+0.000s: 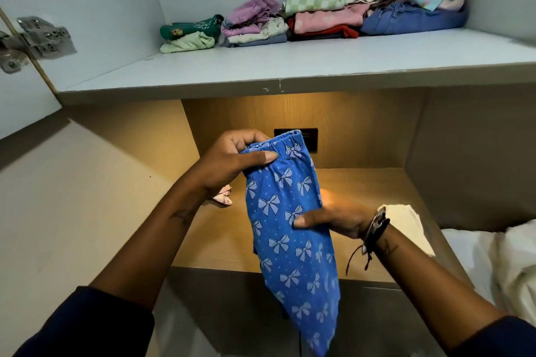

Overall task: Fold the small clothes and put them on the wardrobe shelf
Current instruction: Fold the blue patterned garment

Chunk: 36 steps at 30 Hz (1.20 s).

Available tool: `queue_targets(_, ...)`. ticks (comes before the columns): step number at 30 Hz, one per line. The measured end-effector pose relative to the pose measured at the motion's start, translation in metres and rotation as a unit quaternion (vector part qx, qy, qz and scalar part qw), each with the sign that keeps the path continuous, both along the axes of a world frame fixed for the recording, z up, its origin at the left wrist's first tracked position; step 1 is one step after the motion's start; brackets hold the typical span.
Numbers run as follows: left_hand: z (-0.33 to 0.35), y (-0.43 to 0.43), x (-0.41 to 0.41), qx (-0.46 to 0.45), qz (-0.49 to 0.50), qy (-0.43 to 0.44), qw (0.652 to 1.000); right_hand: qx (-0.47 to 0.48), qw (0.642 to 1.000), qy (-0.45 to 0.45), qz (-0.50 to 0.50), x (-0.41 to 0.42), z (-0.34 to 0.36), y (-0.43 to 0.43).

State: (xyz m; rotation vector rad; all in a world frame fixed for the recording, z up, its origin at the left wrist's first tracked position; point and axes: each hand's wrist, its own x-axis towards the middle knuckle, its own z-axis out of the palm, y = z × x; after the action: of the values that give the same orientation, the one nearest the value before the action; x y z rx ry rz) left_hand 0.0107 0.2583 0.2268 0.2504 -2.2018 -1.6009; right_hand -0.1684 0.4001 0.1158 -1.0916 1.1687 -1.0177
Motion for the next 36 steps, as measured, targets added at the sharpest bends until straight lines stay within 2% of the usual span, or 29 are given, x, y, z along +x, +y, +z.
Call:
queue_targets(2,-0.001,-0.002,0.002,0.027,-0.022,-0.001,0.999,0.015,0.999,0.031,0.017,-0.002,-0.022,0.001)
queue_targets(6,0.002,-0.010,0.005,0.052,-0.051,0.011,0.997,0.028,0.999,0.037,0.010,-0.003,-0.054,0.000)
queue_targets(12,-0.005,-0.050,0.021,0.127,0.017,0.069,0.989,0.091,0.985,0.131,-0.064,-0.020,-0.089,0.004)
queue_targets(16,-0.048,-0.091,0.036,0.202,0.104,0.082,0.971,0.119,0.980,0.114,-0.112,-0.048,-0.097,0.014)
queue_targets(19,-0.107,-0.118,0.041,0.244,0.233,0.036,0.941,0.135,0.971,0.117,-0.159,-0.073,-0.097,0.012)
queue_targets(21,-0.153,-0.130,0.044,0.278,0.297,-0.021,0.913,0.151,0.955,0.169,-0.194,-0.089,-0.094,0.006)
queue_targets(26,-0.244,-0.137,0.044,0.344,0.389,-0.178,0.836,0.206,0.886,0.348,-0.226,-0.111,-0.107,-0.037)
queue_targets(27,-0.254,-0.136,0.042,0.342,0.404,-0.199,0.825,0.221,0.854,0.412,-0.227,-0.109,-0.111,-0.049)
queue_targets(30,-0.266,-0.135,0.038,0.269,0.443,-0.238,0.821,0.221,0.710,0.626,-0.235,-0.082,-0.121,-0.073)
queue_targets(31,-0.266,-0.136,0.037,0.238,0.451,-0.244,0.825,0.188,0.693,0.650,-0.247,-0.065,-0.125,-0.080)
queue_targets(33,-0.264,-0.140,0.035,0.209,0.451,-0.242,0.833,0.108,0.717,0.644,-0.242,-0.023,-0.139,-0.094)
queue_targets(36,-0.263,-0.147,0.031,0.173,0.450,-0.249,0.840,0.078,0.768,0.625,-0.113,0.048,-0.165,-0.114)
